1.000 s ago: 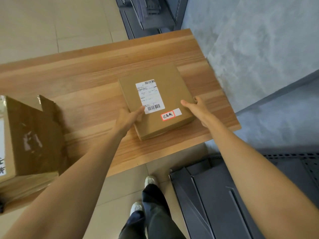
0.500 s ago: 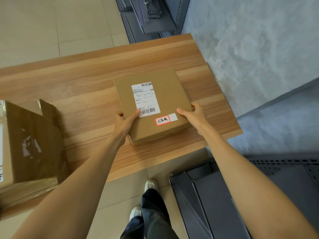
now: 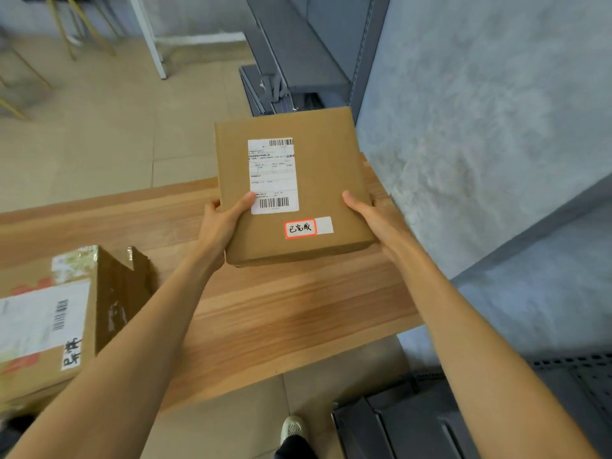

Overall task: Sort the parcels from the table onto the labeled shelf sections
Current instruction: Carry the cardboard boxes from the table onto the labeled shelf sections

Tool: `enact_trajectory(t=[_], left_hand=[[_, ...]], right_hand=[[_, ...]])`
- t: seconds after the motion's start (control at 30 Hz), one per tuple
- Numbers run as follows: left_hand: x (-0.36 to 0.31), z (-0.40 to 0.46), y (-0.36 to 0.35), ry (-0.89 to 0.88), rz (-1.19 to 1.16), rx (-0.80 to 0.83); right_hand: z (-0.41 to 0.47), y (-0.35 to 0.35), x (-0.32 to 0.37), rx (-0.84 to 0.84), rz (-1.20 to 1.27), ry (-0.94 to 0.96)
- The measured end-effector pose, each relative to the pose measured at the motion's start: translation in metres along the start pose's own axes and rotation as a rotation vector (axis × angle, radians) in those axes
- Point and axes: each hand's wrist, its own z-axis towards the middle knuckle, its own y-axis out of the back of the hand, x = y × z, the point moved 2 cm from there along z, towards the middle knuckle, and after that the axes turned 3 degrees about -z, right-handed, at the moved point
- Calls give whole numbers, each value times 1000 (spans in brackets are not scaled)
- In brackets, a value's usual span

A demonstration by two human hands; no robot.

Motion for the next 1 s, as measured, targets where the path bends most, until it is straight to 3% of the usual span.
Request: enact_trajectory(t=[0.13,0.3,0.63,1.0], left_hand=[[-53,-17,6,-70,4,70],[-103,-37,14,-126,-7,137],[-159,-87,43,-261,-15,282],[-158,-161,94,-290,72,523]], right_hand=[[-15,-4,46,43,78,62],[-35,-8,88,-22,103,140],[-101,-18,134,-48,92,247],[-250,-58,111,-363,117,291]])
